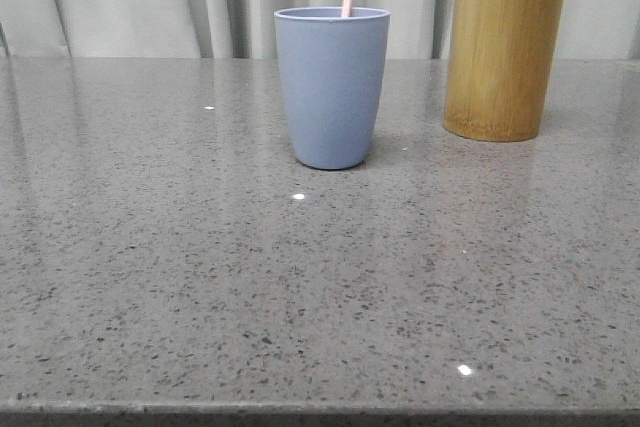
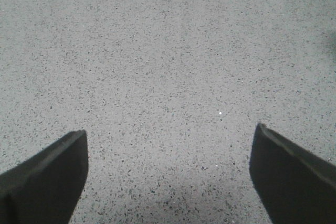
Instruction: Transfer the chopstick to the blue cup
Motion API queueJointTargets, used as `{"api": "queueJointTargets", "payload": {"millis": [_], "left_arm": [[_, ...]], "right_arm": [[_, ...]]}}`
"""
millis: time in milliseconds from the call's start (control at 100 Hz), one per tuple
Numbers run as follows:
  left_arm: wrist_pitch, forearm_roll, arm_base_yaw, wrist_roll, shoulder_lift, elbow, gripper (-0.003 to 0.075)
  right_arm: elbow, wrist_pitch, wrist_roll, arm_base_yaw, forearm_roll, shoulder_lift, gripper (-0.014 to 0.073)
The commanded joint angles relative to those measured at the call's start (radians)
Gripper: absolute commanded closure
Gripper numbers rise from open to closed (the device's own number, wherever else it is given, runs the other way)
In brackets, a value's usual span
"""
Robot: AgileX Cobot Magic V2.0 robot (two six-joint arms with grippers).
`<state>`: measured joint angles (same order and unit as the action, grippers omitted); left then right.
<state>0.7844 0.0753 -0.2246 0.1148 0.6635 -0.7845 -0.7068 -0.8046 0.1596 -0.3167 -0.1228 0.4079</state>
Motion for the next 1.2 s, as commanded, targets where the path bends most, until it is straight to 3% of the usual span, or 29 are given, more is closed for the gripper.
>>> {"api": "queueJointTargets", "payload": {"millis": [0, 210, 280, 410, 610, 710, 1190], "left_arm": [[-0.077, 0.005, 0.004, 0.012, -0.001, -0.025, 0.0123], [-0.077, 0.005, 0.004, 0.012, -0.001, -0.025, 0.0125], [-0.077, 0.005, 0.004, 0.012, -0.001, -0.025, 0.0151], [-0.077, 0.005, 0.004, 0.012, -0.001, -0.025, 0.0267], [-0.077, 0.005, 0.004, 0.012, -0.001, -0.025, 0.0569], [-0.077, 0.005, 0.004, 0.012, -0.001, -0.025, 0.0738], [-0.077, 0.005, 0.004, 0.012, -0.001, -0.025, 0.0739]], "right_arm": [[-0.014, 0.087, 0.005, 0.006, -0.022, -0.011, 0.0032], [-0.014, 0.101, 0.005, 0.006, -0.022, -0.012, 0.0036], [-0.014, 0.114, 0.005, 0.006, -0.022, -0.012, 0.008], [-0.014, 0.158, 0.005, 0.006, -0.022, -0.012, 0.0293], [-0.014, 0.17, 0.005, 0.006, -0.022, -0.012, 0.067], [-0.014, 0.169, 0.005, 0.006, -0.02, -0.012, 0.0661], [-0.014, 0.169, 0.005, 0.006, -0.02, -0.012, 0.0661]]}}
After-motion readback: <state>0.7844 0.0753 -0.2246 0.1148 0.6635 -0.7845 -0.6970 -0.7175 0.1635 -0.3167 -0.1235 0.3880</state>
